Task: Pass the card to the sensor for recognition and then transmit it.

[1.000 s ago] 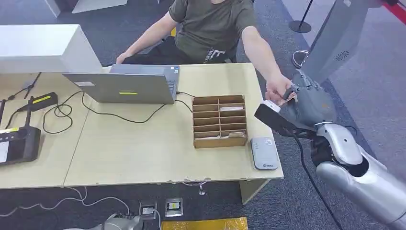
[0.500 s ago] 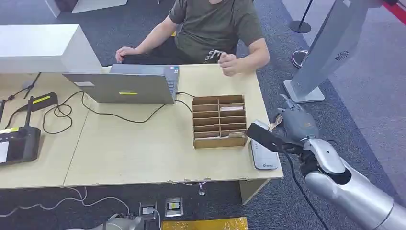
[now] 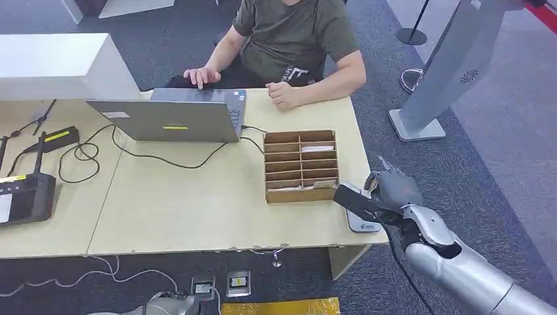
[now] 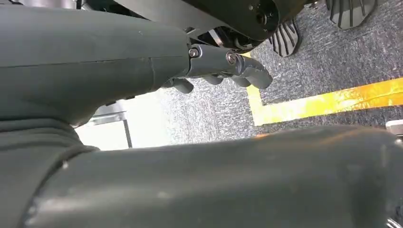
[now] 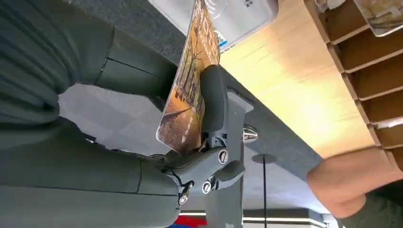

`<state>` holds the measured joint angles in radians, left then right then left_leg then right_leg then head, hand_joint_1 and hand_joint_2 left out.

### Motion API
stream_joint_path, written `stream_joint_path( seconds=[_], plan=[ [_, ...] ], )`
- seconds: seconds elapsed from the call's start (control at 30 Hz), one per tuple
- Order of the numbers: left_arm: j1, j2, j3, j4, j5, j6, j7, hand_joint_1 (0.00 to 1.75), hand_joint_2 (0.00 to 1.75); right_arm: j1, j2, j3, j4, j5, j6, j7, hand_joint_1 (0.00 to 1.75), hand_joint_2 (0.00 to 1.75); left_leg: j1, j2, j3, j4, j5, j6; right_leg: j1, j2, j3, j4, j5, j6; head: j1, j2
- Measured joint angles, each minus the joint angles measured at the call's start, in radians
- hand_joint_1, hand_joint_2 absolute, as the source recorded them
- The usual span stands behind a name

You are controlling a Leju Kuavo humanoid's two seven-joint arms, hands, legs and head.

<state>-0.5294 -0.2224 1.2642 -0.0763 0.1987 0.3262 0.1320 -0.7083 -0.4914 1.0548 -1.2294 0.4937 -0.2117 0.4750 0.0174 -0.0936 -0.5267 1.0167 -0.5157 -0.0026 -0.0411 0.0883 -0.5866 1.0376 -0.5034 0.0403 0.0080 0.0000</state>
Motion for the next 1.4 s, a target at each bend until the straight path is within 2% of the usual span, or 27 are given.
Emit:
stream_joint_path(
  seconds=[0.4, 0.83, 1.4],
  plan=[
    [0.0, 0.003, 0.0, 0.0, 0.0, -0.005, 0.01, 0.0, 0.0, 0.016, 0.021, -0.001, 0.091, -0.045, -0.028, -0.019, 1.75, 1.75, 0.0, 0.0, 0.0, 0.0, 0.0, 0.0, 0.0, 0.0, 0.0, 0.0, 0.0, 0.0, 0.0, 0.0],
    [0.0, 0.008, -0.001, 0.0, 0.0, 0.0, 0.005, 0.0, 0.0, 0.034, 0.047, 0.0, 0.16, -0.09, -0.029, -0.084, 1.75, 1.75, 0.0, 0.001, 0.0, 0.0, 0.0, 0.0, 0.0, 0.001, 0.0, 0.0, 0.0, 0.0, 0.0, 0.0],
    [0.0, 0.006, 0.0, 0.0, 0.0, 0.0, 0.014, 0.0, 0.0, 0.035, 0.078, 0.0, 0.202, -0.106, -0.069, -0.101, 1.75, 1.75, 0.0, 0.003, 0.001, 0.0, 0.0, 0.0, 0.0, 0.002, 0.0, 0.0, 0.001, -0.001, 0.0, 0.0]
  ],
)
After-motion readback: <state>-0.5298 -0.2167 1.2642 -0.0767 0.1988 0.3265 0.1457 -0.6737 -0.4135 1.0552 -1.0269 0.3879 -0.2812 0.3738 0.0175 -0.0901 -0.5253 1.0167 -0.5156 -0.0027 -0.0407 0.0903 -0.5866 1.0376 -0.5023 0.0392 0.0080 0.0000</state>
